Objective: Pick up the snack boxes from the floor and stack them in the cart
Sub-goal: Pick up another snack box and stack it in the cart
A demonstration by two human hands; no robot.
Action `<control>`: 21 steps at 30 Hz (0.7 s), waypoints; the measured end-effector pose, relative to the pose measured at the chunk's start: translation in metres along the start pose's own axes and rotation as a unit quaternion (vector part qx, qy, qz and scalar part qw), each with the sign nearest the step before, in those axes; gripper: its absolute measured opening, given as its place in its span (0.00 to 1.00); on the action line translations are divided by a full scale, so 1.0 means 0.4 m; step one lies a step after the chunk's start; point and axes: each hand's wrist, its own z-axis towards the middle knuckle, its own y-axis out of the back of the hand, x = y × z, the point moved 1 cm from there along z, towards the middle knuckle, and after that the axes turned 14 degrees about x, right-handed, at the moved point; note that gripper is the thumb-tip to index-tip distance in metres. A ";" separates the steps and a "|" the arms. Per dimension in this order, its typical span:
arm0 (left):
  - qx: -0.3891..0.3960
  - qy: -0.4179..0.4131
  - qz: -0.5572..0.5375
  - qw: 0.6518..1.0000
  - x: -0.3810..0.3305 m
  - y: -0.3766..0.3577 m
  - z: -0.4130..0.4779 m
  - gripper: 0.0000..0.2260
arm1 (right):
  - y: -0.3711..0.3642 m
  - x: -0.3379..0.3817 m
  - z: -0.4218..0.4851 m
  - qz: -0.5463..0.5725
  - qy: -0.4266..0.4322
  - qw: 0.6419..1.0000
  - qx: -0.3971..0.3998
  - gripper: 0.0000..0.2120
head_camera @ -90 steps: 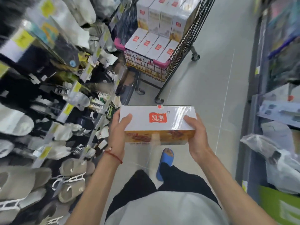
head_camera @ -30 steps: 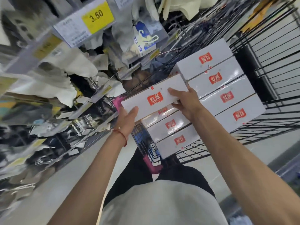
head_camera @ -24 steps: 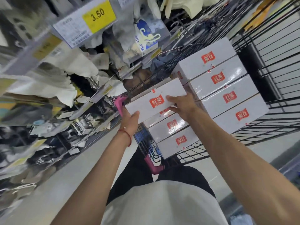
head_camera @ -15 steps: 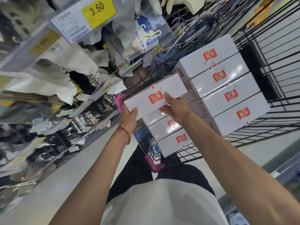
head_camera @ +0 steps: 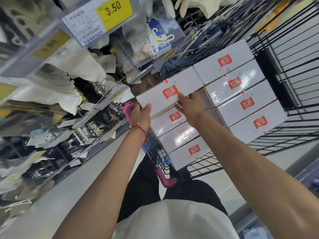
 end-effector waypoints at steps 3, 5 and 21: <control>0.035 -0.019 -0.057 0.998 0.012 0.013 -0.005 0.14 | -0.005 -0.015 -0.036 0.008 -0.002 1.000 0.010 0.18; 0.061 -0.020 -0.073 0.995 0.023 0.029 -0.011 0.16 | -0.014 -0.023 -0.068 0.032 -0.008 0.999 -0.002 0.21; 0.058 -0.093 -0.141 0.984 0.069 0.083 -0.289 0.06 | -0.072 -0.081 -0.374 0.006 0.070 0.997 0.018 0.08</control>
